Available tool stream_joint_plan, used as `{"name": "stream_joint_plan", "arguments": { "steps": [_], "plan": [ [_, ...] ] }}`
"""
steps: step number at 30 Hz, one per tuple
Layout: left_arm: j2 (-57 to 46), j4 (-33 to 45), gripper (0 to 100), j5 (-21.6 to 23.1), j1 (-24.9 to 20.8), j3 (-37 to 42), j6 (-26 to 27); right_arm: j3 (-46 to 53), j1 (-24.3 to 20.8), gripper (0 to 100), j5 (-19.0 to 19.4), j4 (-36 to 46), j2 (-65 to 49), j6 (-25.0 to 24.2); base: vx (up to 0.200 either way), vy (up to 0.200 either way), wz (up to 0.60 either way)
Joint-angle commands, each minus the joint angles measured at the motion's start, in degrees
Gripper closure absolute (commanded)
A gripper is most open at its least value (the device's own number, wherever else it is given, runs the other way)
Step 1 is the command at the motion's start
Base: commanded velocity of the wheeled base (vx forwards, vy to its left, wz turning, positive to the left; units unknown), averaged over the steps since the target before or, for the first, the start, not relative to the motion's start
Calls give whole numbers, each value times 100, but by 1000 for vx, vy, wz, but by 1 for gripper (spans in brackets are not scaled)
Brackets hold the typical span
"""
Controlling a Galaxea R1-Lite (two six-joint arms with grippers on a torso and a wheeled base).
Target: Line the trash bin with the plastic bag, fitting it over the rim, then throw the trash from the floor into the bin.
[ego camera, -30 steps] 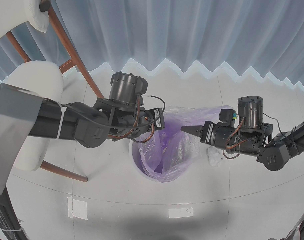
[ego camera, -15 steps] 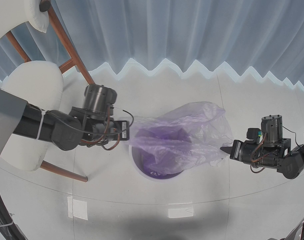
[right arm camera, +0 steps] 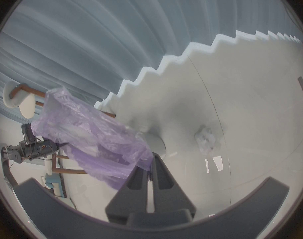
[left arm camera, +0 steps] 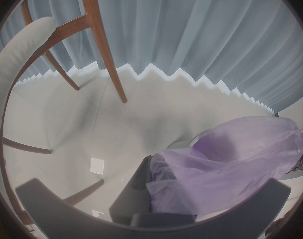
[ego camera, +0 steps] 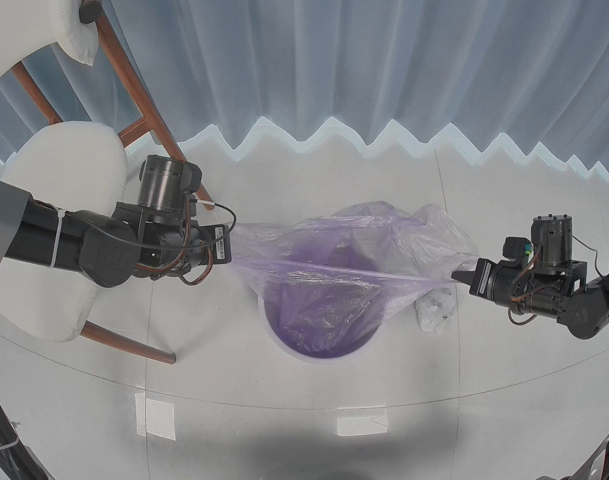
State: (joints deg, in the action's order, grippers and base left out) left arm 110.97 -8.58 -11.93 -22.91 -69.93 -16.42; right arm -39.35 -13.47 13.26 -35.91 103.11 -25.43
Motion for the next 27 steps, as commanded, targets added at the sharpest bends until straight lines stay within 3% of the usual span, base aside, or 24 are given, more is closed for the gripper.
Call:
{"name": "stream_joint_plan", "arguments": {
  "steps": [1,3,7,8,15,22,27],
  "plan": [
    [434,14,100,16,-74,-557,-89,-706,11,100,10,5,517,3,0,0,0],
    [856,76,100,16,-38,-1199,-107,-1453,20,100,1,120,904,3,0,0,0],
    [1216,471,100,16,-47,-1805,-98,-2050,20,100,1,322,1264,3,0,0,0],
    [1427,1060,100,25,-47,-2333,-107,-2472,2,100,1,612,1458,12,0,0,0],
    [2271,2774,100,112,120,-3880,-107,-3316,2,100,1,1280,2038,91,0,0,0],
    [2614,3038,100,104,252,-4301,-98,-3413,90,100,18,1341,2389,504,0,0,0],
    [2649,3275,100,121,260,-4398,-89,-3509,81,100,212,1403,2504,539,0,0,0]
  ]
}}
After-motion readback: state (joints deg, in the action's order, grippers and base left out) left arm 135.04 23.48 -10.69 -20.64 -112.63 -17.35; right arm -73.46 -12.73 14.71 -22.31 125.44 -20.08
